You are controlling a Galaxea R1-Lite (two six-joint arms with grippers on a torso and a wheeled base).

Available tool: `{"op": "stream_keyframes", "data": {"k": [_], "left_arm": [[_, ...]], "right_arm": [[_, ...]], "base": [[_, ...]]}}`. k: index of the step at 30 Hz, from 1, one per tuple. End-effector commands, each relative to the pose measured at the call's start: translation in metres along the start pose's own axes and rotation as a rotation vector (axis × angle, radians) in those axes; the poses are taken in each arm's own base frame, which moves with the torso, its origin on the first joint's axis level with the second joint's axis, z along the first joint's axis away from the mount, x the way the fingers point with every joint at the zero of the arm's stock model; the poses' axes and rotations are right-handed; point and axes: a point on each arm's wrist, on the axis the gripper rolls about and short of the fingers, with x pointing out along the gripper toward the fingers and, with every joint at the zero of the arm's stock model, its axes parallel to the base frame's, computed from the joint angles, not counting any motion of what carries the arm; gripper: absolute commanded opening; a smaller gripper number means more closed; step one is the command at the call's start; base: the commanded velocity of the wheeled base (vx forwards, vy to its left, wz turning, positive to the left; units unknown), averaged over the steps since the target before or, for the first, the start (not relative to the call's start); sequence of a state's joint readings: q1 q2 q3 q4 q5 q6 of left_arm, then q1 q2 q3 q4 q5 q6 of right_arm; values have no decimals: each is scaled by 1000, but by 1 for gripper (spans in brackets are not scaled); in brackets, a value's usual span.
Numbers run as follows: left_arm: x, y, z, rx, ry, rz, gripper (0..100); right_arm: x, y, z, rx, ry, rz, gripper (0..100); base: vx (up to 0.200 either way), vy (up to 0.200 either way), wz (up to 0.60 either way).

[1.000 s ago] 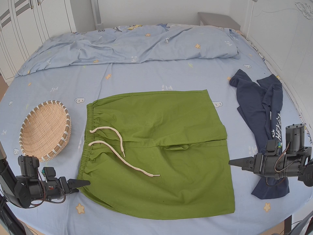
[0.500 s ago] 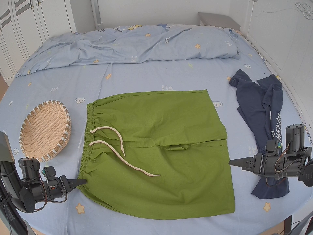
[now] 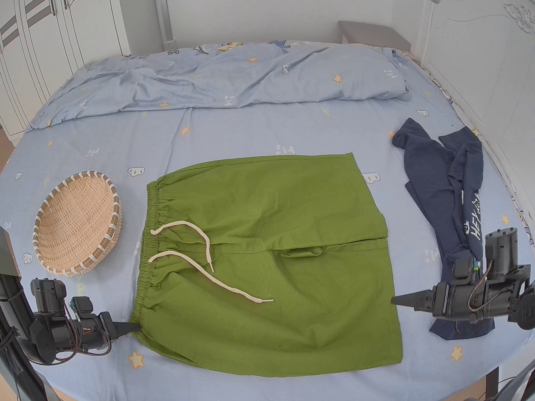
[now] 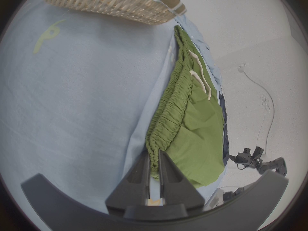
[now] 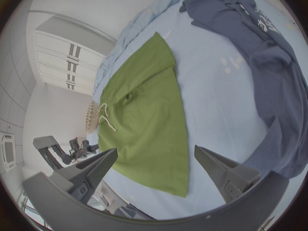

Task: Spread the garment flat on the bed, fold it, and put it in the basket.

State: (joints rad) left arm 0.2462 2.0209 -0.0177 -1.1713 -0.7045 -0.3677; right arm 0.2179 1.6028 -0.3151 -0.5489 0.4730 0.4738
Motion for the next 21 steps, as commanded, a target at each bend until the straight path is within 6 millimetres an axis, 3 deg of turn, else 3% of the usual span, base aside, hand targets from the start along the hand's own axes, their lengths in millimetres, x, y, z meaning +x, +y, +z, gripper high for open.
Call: {"op": "stream_keyframes", "data": {"k": [1,12,21], "left_arm": [[-3,3,-9,33,50,23,0],[-1,7,-12,70,72,28,0],[0,6,-12,73,71,26,0]], "right_arm": [[6,-5,-30,-18,127,-20,100],[13,-19,-57,13,320,39,100],[22,-30,-66,-37,388,19,100]], "base": [[0,0,0],[0,0,0],[0,0,0]]}}
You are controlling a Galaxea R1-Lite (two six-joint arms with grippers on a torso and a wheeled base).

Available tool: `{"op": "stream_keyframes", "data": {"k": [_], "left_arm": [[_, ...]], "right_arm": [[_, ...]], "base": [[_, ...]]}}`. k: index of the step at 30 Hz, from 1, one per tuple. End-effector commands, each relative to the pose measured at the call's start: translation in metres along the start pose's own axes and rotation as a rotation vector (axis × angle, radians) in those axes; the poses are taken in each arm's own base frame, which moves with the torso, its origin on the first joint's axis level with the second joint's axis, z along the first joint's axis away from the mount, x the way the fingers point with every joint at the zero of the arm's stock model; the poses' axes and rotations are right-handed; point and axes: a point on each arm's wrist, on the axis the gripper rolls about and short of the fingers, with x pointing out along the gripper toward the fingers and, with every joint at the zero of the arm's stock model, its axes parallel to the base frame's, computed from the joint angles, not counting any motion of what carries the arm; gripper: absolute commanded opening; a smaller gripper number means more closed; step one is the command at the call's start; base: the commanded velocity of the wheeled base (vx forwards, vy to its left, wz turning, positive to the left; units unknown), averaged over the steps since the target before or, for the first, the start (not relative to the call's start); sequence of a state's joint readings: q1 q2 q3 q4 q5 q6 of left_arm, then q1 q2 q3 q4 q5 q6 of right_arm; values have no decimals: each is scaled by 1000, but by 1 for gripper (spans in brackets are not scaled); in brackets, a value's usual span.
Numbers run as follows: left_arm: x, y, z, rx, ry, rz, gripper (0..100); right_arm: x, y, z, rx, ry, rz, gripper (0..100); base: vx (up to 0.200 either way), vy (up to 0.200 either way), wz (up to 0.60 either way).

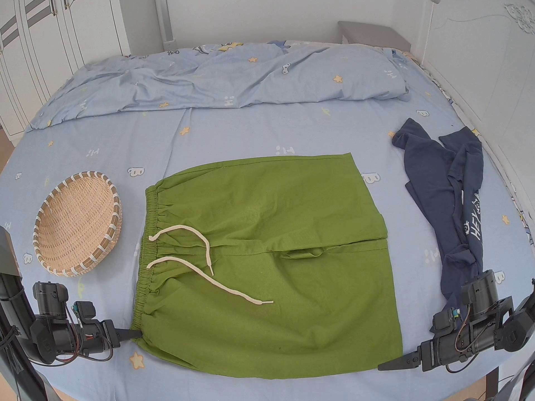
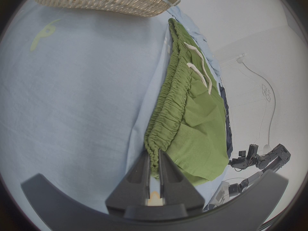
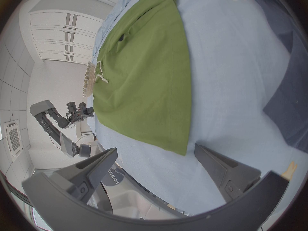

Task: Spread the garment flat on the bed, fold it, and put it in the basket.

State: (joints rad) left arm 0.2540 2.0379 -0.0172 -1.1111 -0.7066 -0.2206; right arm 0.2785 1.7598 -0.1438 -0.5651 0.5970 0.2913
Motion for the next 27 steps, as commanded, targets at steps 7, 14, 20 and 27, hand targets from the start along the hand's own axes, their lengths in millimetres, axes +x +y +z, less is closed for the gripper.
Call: {"op": "stream_keyframes", "data": {"k": [7,14,20,27], "left_arm": [[0,0,-6,-16,25,3,0],[0,0,-6,-14,25,3,0],[0,-1,-6,-14,27,3,0],[0,0,-5,-15,22,4,0]], "right_arm": [[12,-8,0,6,42,44,100],[18,-15,11,-8,-17,135,100],[21,-19,6,3,-5,132,100],[16,-25,1,24,-30,134,100]], "base": [[0,0,0],[0,0,0],[0,0,0],[0,0,0]]}}
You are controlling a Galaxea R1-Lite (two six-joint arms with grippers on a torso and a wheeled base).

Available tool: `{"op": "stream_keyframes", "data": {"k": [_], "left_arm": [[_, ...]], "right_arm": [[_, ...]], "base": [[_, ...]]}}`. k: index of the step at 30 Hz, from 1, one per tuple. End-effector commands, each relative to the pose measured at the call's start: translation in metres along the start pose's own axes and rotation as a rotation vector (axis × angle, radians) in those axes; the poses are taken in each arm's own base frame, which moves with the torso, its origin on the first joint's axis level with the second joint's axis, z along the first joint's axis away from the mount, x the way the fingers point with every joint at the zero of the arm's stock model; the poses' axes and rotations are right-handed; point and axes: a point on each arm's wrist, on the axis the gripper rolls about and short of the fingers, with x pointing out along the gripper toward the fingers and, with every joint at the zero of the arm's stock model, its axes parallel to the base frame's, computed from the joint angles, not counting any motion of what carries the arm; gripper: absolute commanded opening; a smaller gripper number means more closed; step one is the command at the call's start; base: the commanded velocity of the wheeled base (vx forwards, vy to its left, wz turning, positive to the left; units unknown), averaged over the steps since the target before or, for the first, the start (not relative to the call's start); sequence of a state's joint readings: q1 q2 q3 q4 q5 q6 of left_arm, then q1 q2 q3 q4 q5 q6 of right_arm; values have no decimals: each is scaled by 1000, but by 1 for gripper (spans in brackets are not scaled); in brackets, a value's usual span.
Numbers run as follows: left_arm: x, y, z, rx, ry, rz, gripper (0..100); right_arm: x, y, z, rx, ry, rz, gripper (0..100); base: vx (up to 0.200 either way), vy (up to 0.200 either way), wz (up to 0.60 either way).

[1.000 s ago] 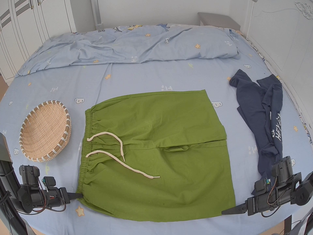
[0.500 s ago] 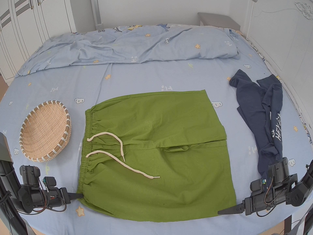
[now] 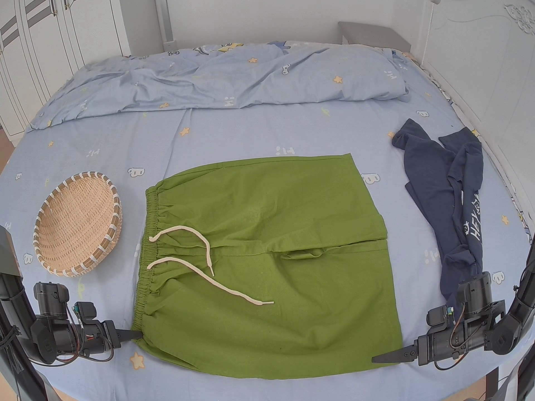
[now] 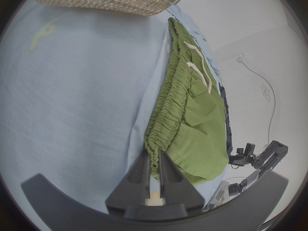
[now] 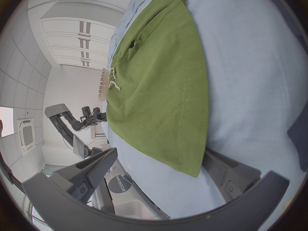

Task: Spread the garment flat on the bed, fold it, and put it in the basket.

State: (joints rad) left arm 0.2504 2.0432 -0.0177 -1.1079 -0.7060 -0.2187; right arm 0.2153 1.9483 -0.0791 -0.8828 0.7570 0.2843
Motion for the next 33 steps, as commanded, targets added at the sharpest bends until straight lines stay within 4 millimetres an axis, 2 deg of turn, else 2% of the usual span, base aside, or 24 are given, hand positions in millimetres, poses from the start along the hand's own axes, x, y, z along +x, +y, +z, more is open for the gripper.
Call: {"op": "stream_keyframes", "data": {"k": [1,6,7,26,28,30,33], "left_arm": [[-1,0,-5,-14,14,4,0],[-2,1,-4,-16,12,6,0],[-2,1,-4,-16,12,6,0],[-2,1,-3,-16,-5,7,0],[-5,1,1,-37,-36,11,0],[-6,-1,1,-72,-39,11,0],[-5,-3,-1,-85,-24,11,0]], "right_arm": [[-1,-4,-5,24,7,-4,100],[-3,-3,-11,25,9,-3,100],[-3,-3,-12,27,11,-2,0],[-8,-8,-16,62,11,-18,0],[-16,-8,-17,81,-9,-39,0],[-27,-1,-16,58,-60,-40,0],[-33,6,-19,49,-64,-38,0]], "base": [[0,0,0],[0,0,0],[0,0,0],[0,0,0],[0,0,0],[0,0,0],[0,0,0]]}}
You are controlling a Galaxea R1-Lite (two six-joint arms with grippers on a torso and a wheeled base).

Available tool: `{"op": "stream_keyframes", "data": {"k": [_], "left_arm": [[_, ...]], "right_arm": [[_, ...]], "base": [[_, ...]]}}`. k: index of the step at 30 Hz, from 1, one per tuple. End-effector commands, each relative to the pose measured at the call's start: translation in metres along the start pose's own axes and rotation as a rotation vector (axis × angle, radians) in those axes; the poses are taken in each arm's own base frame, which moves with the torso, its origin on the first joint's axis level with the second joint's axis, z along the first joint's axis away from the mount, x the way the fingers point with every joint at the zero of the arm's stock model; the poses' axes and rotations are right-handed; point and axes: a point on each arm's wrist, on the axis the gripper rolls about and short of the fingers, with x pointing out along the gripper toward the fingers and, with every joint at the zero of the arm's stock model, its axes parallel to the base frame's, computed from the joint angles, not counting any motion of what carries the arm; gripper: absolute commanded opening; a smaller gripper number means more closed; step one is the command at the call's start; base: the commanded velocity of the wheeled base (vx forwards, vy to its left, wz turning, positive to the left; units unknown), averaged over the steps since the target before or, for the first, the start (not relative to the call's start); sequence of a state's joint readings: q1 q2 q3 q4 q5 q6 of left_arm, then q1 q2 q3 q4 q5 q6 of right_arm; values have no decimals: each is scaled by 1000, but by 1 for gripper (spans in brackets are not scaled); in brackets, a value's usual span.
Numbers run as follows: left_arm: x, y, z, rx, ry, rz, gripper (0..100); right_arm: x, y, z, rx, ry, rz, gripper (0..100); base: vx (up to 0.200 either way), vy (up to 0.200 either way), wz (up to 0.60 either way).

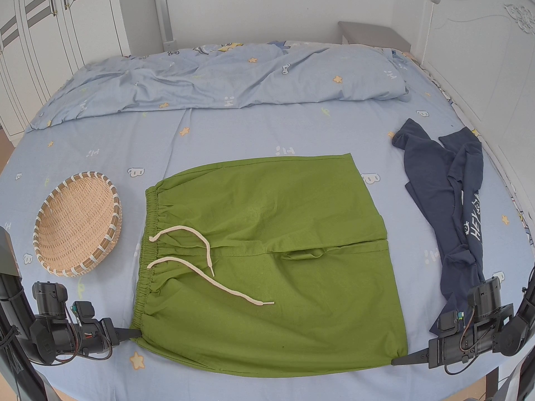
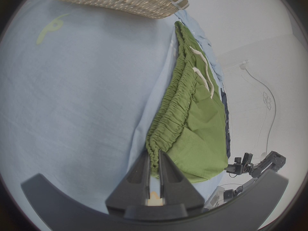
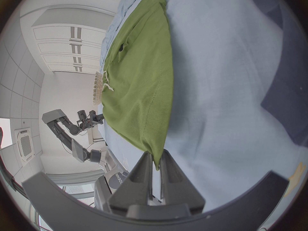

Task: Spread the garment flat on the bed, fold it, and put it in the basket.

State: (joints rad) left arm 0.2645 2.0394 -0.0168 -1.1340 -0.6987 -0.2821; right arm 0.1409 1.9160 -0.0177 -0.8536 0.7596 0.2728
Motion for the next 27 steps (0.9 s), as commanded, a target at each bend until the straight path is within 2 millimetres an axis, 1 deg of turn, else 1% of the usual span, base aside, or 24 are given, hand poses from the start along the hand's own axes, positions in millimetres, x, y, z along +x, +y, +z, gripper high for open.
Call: {"op": "stream_keyframes", "data": {"k": [1,2,4,5,6,8,15,21,27], "left_arm": [[-4,-3,-7,-50,30,12,0],[-4,-3,-7,-53,34,13,0],[-9,-2,-11,-89,54,35,0],[-9,-2,-11,-89,54,35,0],[-15,0,-13,-118,55,53,0],[-24,-2,-15,-129,53,65,0],[-52,-20,-31,-146,82,86,0],[-67,-31,-48,-157,132,96,0],[-79,-34,-63,-194,168,147,0]], "right_arm": [[-21,14,-9,-17,-43,-3,0],[-22,15,-10,-18,-43,-3,0],[-28,20,-18,-5,-24,-6,0],[-28,20,-18,-5,-24,-6,0],[-33,23,-25,4,0,-13,0],[-37,25,-32,5,25,-20,0],[-48,31,-52,47,85,-31,0],[-60,42,-74,37,126,-23,0],[-64,46,-76,40,103,-26,0]], "base": [[0,0,0],[0,0,0],[0,0,0],[0,0,0],[0,0,0],[0,0,0],[0,0,0],[0,0,0],[0,0,0]]}}
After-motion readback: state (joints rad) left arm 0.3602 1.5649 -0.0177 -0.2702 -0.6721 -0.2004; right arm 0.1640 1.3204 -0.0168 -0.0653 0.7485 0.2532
